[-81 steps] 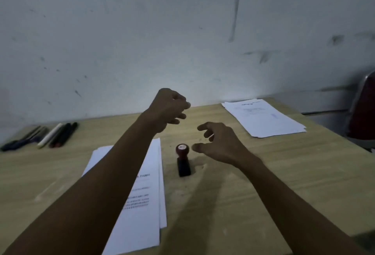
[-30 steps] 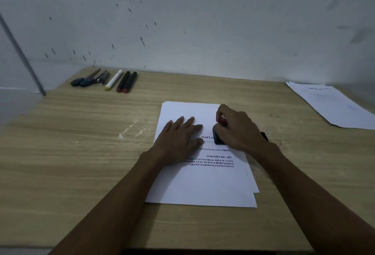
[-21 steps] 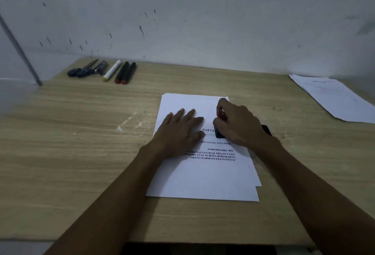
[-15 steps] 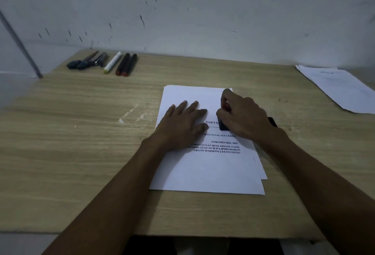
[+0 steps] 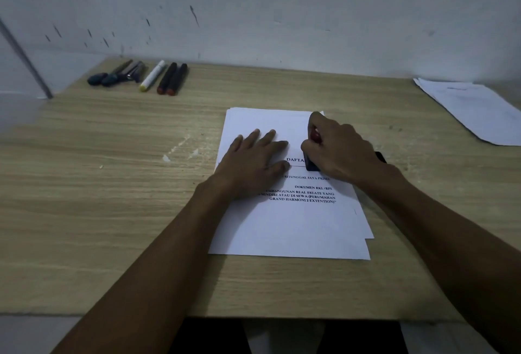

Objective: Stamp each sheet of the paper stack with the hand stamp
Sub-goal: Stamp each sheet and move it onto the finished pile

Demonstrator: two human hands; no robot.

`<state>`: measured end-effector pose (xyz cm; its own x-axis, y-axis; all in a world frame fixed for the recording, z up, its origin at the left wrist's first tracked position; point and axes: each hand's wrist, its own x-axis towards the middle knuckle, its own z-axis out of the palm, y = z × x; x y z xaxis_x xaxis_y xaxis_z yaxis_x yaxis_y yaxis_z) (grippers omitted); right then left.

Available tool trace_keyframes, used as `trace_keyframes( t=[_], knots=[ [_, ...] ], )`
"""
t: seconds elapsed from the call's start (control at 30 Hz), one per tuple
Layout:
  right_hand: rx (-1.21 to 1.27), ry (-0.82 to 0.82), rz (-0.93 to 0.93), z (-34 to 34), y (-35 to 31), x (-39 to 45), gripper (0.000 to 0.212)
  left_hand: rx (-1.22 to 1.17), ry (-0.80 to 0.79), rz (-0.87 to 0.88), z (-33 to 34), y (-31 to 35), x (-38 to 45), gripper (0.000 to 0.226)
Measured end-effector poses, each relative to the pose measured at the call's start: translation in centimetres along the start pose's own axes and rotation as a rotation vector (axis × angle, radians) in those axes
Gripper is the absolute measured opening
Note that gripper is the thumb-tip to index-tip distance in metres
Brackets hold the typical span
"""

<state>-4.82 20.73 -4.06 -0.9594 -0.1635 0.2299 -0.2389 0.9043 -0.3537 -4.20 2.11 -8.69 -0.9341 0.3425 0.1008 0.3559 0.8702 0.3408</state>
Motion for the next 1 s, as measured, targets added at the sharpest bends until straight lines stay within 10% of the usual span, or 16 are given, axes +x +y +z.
trace_keyframes(
  t=[0.33, 0.53, 1.0],
  knots=[
    [0.043, -0.14, 0.017, -1.9, -0.2, -0.1, 0.013, 0.017, -0.008, -0.01, -0.4, 0.2, -0.2, 0.055],
    [0.35, 0.176, 0.067, -5.3, 2.3, -1.8, 0.009, 0.041, -0.102, -0.036, -2.3, 1.2, 0.6, 0.056],
    [0.151, 0.098, 0.246, -7.8, 8.6, -4.2, 0.011, -0.132, 0.116, -0.022, -3.1, 4.2, 1.1, 0.039]
  ],
)
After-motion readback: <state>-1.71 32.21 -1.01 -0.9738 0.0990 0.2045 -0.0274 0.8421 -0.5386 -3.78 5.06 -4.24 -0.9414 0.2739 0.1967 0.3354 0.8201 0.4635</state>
